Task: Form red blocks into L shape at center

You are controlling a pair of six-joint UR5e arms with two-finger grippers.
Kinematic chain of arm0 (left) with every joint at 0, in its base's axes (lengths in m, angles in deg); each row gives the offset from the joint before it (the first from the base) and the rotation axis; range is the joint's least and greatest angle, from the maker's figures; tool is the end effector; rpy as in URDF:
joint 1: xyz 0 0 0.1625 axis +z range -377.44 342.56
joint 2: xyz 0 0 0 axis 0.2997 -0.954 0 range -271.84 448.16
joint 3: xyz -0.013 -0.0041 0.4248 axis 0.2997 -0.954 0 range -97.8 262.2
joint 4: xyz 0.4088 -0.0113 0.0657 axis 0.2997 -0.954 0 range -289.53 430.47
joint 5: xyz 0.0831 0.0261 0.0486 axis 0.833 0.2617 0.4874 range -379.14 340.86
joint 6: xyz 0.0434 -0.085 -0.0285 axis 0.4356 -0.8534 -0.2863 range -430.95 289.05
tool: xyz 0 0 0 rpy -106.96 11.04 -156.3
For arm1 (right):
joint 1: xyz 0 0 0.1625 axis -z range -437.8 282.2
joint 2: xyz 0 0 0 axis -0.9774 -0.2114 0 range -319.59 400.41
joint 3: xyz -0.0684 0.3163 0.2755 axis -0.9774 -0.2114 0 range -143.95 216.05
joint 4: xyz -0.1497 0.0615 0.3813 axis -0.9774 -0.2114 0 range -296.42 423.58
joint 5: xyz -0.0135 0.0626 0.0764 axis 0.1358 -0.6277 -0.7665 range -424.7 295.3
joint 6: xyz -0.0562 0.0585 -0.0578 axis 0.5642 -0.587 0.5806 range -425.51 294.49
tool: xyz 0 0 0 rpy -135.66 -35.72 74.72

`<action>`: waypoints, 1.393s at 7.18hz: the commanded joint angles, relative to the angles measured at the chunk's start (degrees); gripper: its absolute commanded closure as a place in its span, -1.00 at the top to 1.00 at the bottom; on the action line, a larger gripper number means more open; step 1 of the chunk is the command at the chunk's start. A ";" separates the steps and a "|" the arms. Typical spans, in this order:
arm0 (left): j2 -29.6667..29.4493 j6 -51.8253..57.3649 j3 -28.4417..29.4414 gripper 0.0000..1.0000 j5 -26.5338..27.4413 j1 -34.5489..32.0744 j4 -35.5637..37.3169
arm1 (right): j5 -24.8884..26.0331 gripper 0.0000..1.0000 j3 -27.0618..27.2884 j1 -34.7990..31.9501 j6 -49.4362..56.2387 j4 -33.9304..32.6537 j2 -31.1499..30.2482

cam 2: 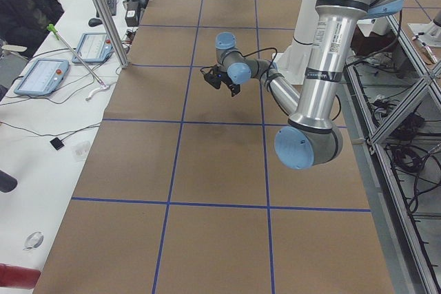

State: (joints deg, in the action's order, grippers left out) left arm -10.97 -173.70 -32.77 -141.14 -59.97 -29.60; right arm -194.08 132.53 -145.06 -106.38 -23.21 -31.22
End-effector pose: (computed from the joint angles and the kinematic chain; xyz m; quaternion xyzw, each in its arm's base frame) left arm 0.3307 -0.4126 0.3534 -0.1540 0.4149 -0.3214 0.8372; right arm -0.1727 -0.5934 0.4221 0.0217 -0.3981 0.0633 0.9149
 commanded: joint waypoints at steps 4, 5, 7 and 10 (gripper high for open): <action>12.73 76.50 6.91 1.00 -9.05 -31.51 0.23 | -3.77 0.99 -6.20 -12.00 25.30 -5.59 -2.90; 11.60 91.08 12.60 1.00 -9.05 -36.96 0.14 | -3.77 0.99 -7.17 -12.01 25.31 -5.41 -2.63; 11.33 104.22 15.55 1.00 -11.31 -43.16 0.57 | -3.86 0.99 -5.35 -12.44 27.14 -4.88 -4.29; 10.80 104.15 15.21 1.00 -11.33 -44.22 5.76 | -3.16 0.99 -6.03 -15.34 31.99 -4.97 -7.37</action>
State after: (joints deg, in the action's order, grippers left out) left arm -0.04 -69.81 -17.77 -152.39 -103.70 -24.94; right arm -197.44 126.71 -159.20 -75.20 -28.12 -37.92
